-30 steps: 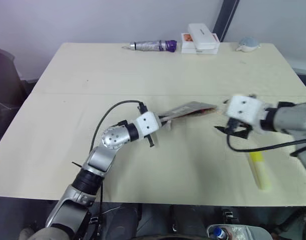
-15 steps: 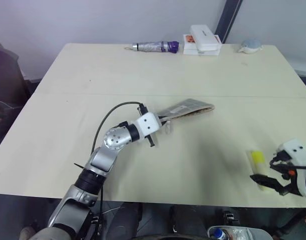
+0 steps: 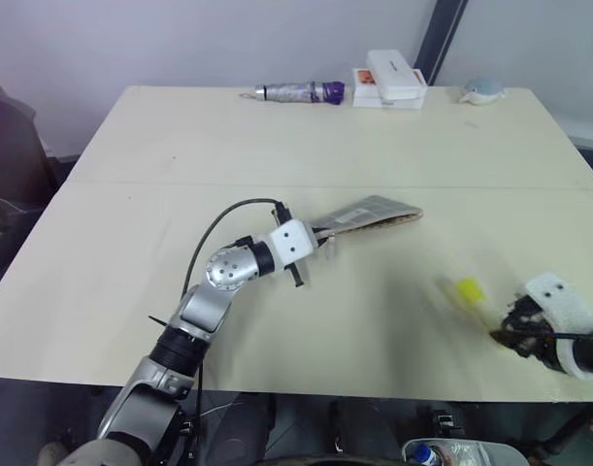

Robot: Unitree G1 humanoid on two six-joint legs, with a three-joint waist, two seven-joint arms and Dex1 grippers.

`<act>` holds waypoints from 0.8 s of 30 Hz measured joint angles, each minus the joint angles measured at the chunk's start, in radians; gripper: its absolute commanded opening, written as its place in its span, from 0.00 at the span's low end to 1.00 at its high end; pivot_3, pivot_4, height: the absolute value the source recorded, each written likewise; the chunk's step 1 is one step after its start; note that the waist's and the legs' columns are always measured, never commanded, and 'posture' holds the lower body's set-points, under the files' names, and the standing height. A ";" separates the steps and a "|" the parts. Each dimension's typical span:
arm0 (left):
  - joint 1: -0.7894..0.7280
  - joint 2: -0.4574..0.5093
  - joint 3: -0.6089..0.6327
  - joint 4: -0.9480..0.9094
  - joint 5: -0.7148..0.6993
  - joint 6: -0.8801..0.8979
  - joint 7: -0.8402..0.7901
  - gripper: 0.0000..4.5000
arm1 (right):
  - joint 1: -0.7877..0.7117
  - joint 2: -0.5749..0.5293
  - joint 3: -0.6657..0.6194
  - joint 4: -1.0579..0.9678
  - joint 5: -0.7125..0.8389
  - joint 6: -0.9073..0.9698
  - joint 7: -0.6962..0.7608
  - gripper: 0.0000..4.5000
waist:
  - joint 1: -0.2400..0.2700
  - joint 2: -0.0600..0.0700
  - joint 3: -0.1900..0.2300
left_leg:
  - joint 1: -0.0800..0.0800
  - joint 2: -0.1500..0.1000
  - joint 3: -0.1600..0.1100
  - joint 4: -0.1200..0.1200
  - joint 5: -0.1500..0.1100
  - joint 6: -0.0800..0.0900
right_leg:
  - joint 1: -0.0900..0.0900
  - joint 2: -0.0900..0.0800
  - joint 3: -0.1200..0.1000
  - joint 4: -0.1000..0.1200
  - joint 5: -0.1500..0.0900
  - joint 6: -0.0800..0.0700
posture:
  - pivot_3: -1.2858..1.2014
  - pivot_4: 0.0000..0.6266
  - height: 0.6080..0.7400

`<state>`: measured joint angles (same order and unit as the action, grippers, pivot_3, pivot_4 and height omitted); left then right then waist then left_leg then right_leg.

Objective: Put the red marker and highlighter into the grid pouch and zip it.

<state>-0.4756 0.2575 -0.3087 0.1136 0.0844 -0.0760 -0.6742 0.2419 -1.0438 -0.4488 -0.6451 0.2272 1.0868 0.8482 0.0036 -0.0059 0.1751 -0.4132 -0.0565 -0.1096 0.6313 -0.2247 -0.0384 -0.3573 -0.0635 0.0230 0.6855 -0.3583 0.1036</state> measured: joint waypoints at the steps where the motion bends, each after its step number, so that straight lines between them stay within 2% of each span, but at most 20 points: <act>1: 0.001 -0.001 0.001 -0.001 -0.001 0.000 0.000 0.00 | -0.036 -0.038 0.022 -0.002 -0.020 -0.071 -0.001 0.18 | 0.000 0.000 0.000 | 0.000 0.000 0.000 0.000 0.000 0.000 | 0.000 0.000 0.000 0.000 0.000 0.000 | 0.52 0.24 1.00; 5: 0.009 -0.001 0.000 -0.011 -0.001 0.001 0.000 0.00 | -0.241 -0.118 0.137 0.024 -0.051 -0.216 -0.018 0.18 | -0.001 -0.001 0.000 | 0.000 0.000 0.000 -0.001 0.000 0.000 | 0.000 0.000 0.000 -0.001 0.000 0.000 | 0.52 0.24 1.00; 7: 0.009 -0.002 -0.001 -0.015 -0.001 0.001 0.000 0.00 | -0.292 -0.139 0.183 0.029 -0.056 -0.247 -0.014 0.18 | 0.004 -0.001 0.001 | 0.000 0.000 -0.001 -0.001 0.000 0.000 | 0.001 0.000 -0.001 -0.002 0.000 0.000 | 0.52 0.24 1.00; 17: 0.024 -0.007 -0.004 -0.050 0.000 0.009 0.004 0.00 | -0.453 -0.155 0.412 0.110 -0.108 -0.296 -0.007 0.18 | 0.004 -0.001 0.001 | -0.001 0.000 -0.001 -0.001 0.000 0.000 | 0.000 -0.001 -0.001 -0.003 0.000 0.000 | 0.52 0.24 1.00; 24: 0.038 -0.004 -0.021 -0.070 0.000 0.022 0.001 0.00 | -0.467 -0.155 0.488 0.145 -0.152 -0.321 -0.002 0.18 | 0.006 -0.001 0.001 | -0.001 0.000 -0.001 -0.001 0.000 0.000 | 0.000 -0.001 0.000 -0.003 0.000 0.000 | 0.52 0.24 1.00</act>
<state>-0.4378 0.2531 -0.3296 0.0437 0.0843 -0.0543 -0.6732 -0.2249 -1.1991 0.0390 -0.5001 0.0750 0.7660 0.8459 0.0096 -0.0069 0.1757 -0.4143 -0.0564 -0.1103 0.6305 -0.2250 -0.0380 -0.3574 -0.0643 0.0225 0.6826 -0.3584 0.1036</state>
